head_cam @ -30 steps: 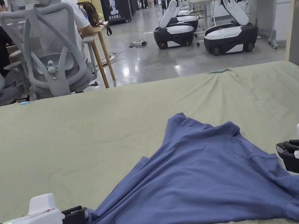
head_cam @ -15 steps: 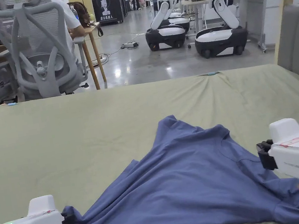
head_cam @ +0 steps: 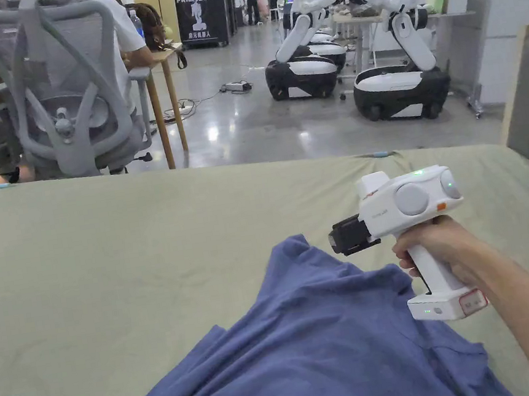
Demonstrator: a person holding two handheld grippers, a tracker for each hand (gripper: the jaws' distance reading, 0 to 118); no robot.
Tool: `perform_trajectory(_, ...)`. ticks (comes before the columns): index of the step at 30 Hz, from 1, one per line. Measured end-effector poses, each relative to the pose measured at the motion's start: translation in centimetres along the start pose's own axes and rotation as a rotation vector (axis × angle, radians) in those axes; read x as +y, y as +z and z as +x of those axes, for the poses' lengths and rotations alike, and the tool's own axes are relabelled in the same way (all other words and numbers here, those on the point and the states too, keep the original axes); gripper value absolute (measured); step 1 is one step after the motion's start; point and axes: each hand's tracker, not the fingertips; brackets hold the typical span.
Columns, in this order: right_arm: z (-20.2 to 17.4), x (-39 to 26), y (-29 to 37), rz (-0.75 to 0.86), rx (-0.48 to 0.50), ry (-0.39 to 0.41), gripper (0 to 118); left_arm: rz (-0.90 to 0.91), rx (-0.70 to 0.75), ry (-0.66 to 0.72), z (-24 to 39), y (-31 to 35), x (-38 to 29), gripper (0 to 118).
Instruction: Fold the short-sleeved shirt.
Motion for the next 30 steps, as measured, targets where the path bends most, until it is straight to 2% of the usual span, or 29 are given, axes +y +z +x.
perform_trajectory(4, 1.2, 2.3, -7.9, -0.09, -0.055, 0.069, 88, -0.004, 0.006, 0.008, 0.4, -0.8, 0.4, 8)
perform_trajectory(8, 1.1, 1.9, -12.7, -0.188, -0.036, 0.018, 78, -0.005, 0.013, 0.014, 0.6, -1.6, 1.0, 8)
perform_trajectory(12, 0.6, 0.5, -16.0, -0.352, -0.059, 0.081, 63, -0.016, 0.013, 0.034, 0.6, -2.4, 1.4, 8)
perform_trajectory(13, 0.3, 0.4, -16.2, -0.307, -0.049, 0.067, 61, -0.018, 0.013, 0.039, 0.6, -2.4, 1.4, 8)
perform_trajectory(15, 0.3, 0.4, -16.6, -0.316, -0.046, 0.029, 57, -0.019, 0.018, 0.038, 0.6, -2.4, 1.4, 8)
perform_trajectory(16, 0.0, 0.5, -16.5, -0.314, -0.024, 0.025, 44, -0.018, 0.025, 0.039, 0.5, -2.5, 1.4, 8)
perform_trajectory(17, -0.4, 0.6, -16.3, -0.306, -0.035, 0.055, 26, -0.016, 0.028, 0.039, 0.5, -2.5, 1.4, 8)
perform_trajectory(18, -0.2, 1.0, -16.8, -0.303, -0.065, 0.115, 2, -0.014, 0.031, 0.041, 0.5, -2.5, 1.4, 8)
perform_trajectory(20, -1.1, 0.8, -16.8, -0.291, -0.097, 0.173, 2, -0.012, 0.033, 0.044, 0.3, -2.4, 1.4, 8)
perform_trajectory(23, -1.6, 0.9, -14.5, -0.232, -0.104, 0.086, 2, 0.0, 0.039, 0.043, 0.1, -2.0, 2.3, 8)
perform_trajectory(25, -0.9, 2.4, -12.0, -0.129, -0.051, 0.004, 2, 0.032, 0.046, 0.039, 0.1, -1.6, 3.8, 8)
perform_trajectory(26, -0.4, 3.5, -9.5, -0.072, -0.071, -0.016, 3, 0.06, 0.041, 0.033, 0.1, -1.3, 5.0, 8)
perform_trajectory(30, 2.2, 9.5, -1.9, 0.063, -0.157, 0.001, 3, 0.163, -0.012, -0.003, 1.3, -0.1, 11.9, 8)
